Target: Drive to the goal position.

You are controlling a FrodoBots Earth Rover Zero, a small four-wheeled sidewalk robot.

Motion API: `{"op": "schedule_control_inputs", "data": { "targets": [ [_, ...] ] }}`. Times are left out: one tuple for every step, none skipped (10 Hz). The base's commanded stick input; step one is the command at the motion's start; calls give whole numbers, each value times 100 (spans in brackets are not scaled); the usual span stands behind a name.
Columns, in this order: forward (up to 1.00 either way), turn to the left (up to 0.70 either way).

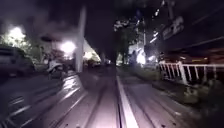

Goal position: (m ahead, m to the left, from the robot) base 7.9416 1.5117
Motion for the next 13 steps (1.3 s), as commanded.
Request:
{"op": "schedule_control_inputs", "data": {
  "targets": [
    [45, 0],
    [45, 0],
    [45, 0],
    [45, -19],
    [45, -27],
    [45, -15],
    [45, -7],
    [45, 0],
    [45, 0],
    [45, 0],
    [45, 0],
    [45, 0],
    [45, 0]
  ]
}}
